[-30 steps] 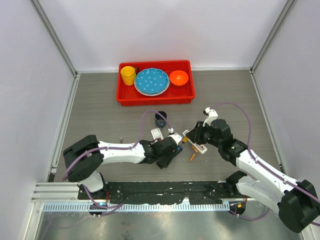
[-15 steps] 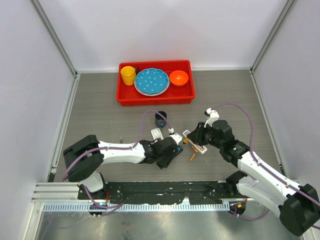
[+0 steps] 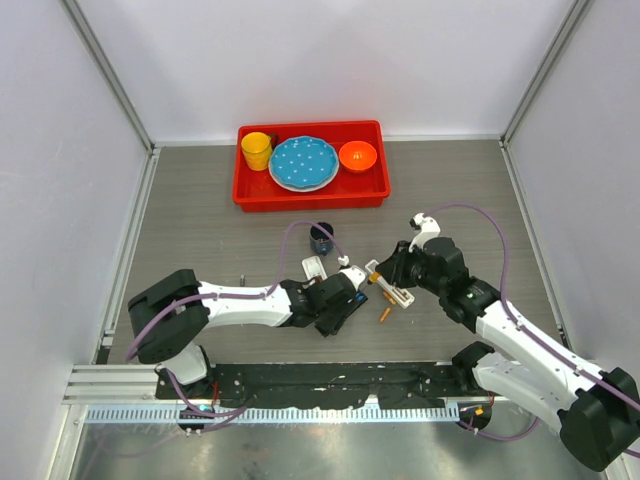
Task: Unload the batteries from the remote control
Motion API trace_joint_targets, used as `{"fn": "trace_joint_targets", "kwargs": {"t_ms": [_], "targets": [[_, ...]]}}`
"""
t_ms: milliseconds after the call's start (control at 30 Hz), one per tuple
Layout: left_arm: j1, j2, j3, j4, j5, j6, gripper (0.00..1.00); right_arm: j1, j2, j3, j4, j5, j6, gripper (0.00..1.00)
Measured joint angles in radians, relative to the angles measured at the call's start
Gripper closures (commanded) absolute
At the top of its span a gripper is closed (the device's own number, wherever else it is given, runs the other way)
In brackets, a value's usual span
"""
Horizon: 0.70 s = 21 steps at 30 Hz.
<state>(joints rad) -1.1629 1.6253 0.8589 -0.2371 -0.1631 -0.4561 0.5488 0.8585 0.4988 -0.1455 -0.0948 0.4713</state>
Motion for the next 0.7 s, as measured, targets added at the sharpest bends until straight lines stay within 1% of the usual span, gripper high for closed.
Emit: {"fn": "trace_joint_targets", "kwargs": {"t_ms": [267,700], "targets": [[0.0,0.0,0.0,0.002,0.0,0.0,1.0,0.0,0.006,0.003,0.029,0.008,-0.001,0.99],[0.0,0.001,0.0,0.002,0.001,0.0,1.0,0.0,0.105,0.003,0.116,0.018,-0.002,0.99]]}}
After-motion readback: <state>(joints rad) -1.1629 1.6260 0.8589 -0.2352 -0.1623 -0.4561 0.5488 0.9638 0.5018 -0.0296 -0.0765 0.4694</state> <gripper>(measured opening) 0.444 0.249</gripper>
